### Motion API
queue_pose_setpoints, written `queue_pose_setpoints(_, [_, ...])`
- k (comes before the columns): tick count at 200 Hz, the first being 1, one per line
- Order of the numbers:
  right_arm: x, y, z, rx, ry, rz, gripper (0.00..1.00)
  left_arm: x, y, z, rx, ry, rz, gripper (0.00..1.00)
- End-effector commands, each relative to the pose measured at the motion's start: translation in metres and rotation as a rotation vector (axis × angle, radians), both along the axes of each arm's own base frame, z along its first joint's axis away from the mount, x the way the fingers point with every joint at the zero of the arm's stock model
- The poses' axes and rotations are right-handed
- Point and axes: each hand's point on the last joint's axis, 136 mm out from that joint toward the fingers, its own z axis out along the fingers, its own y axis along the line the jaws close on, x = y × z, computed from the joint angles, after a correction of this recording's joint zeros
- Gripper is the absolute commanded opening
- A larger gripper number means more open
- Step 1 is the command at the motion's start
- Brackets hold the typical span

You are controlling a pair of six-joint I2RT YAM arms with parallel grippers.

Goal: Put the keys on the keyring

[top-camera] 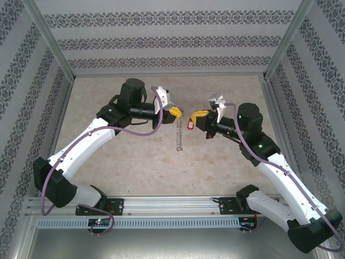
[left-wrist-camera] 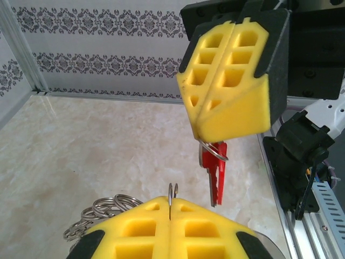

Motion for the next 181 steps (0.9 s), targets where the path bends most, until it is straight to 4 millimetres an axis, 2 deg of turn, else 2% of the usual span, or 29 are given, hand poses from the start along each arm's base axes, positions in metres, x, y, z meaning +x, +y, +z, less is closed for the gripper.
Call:
queue_pose_setpoints(1, [0.0, 0.001, 0.005, -0.023, -0.075, -0.026, 0.0, -0.001, -0.006, 0.017, -0.034, -0.029, -0.019, 0.0])
queue_pose_setpoints(107, [0.005, 0.007, 0.012, -0.185, -0.292, -0.184, 0.0, 0.001, -0.008, 0.015, -0.021, -0.01, -0.022, 0.0])
queue_pose_setpoints(181, [0.006, 0.007, 0.022, -0.205, -0.372, -0.229, 0.0, 0.0, -0.01, 0.014, -0.018, -0.007, -0.025, 0.0])
